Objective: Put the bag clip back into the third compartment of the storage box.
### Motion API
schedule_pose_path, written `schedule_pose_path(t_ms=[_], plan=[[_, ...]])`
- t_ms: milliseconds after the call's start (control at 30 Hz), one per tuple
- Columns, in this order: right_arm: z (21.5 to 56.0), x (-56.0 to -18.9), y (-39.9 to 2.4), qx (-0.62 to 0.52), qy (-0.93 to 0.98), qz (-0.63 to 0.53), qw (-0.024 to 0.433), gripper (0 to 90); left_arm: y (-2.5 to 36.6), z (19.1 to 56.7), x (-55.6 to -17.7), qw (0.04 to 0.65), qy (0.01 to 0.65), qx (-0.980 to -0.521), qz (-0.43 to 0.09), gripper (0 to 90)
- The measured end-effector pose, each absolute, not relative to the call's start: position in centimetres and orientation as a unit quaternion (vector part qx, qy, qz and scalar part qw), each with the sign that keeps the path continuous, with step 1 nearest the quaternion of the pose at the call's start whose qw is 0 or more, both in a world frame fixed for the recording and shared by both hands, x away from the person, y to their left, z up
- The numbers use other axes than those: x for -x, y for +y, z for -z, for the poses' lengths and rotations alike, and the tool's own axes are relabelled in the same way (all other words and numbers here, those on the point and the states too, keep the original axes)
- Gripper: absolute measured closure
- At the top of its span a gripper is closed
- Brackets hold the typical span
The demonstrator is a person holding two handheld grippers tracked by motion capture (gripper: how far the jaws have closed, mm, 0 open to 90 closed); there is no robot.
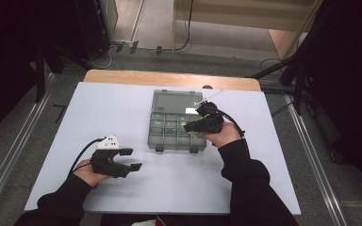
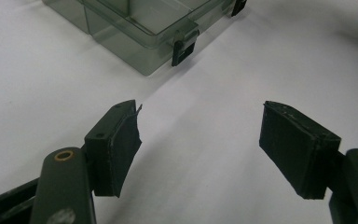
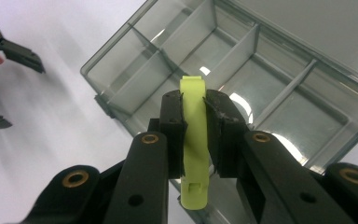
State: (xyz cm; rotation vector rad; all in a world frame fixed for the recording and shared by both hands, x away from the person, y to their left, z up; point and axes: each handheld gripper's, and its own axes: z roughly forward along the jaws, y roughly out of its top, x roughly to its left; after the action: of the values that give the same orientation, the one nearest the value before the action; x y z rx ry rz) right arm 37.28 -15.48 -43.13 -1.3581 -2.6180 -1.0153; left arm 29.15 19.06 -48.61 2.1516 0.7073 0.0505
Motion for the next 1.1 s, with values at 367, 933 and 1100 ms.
schedule_pose_path(t_ms=[367, 933, 1100], plan=[[43.1, -38.5, -15.3, 0.453, -0.83, 0.326, 0.003, 78.5, 19.1, 48.7, -29.0, 0.428, 0.287, -0.857, -0.018, 27.8], [44.1, -40.6, -14.5, 0.483, -0.815, 0.321, -0.007, 78.4, 18.9, 49.0, -28.7, 0.425, 0.289, -0.858, -0.015, 27.8], [44.7, -41.3, -14.3, 0.493, -0.81, 0.316, -0.007, 78.3, 19.1, 49.1, -28.7, 0.424, 0.293, -0.857, -0.016, 27.8]])
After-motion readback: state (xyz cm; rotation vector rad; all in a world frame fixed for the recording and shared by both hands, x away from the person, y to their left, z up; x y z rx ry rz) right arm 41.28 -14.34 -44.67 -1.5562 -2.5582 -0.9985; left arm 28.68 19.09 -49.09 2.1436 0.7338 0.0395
